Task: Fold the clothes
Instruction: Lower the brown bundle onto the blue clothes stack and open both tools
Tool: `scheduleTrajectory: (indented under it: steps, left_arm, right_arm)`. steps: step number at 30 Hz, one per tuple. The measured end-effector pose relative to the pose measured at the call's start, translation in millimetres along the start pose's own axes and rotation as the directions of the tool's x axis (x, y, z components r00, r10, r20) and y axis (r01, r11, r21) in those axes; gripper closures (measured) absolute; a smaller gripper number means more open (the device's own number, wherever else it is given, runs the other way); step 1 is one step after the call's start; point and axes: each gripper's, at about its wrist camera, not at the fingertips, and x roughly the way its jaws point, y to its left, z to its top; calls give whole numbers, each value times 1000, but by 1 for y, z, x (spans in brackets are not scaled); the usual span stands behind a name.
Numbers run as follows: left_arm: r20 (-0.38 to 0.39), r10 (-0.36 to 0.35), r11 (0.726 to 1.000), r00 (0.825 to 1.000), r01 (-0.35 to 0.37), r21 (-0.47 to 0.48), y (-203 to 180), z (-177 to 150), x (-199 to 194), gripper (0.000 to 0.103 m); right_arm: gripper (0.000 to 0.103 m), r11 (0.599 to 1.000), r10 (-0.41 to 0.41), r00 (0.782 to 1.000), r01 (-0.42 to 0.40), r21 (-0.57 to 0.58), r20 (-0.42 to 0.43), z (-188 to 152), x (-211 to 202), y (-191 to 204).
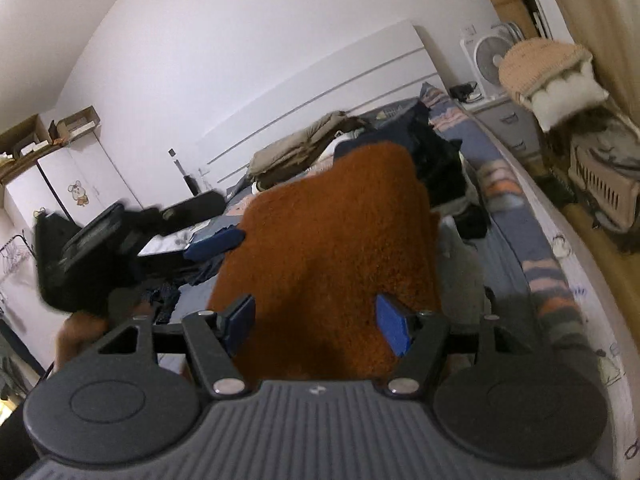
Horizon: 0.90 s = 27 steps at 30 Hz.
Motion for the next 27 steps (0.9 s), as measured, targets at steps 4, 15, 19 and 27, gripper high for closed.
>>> scheduleTrajectory:
  steps: [4,15,19,27]
  left_arm:
    - [-12,18,998,1000,-19,-56,19,4,22,27]
    - [-51,99,994,994,-102,-49,27,4,27,27]
    - [-28,119,992,993,-120,-30,12,9,5,27]
    - [-4,154,982,988,-153,112,-37,-8,-45,23]
  right_arm:
    - [37,1000,25,999,-25,11,25,-5,0,-6]
    - [37,995,47,999,-47,82,1,2,13,-18]
    - [37,995,48,999,-47,91,-5,5,8,-15]
    - [35,997,-1,999,-3,75,51,6,-19,6]
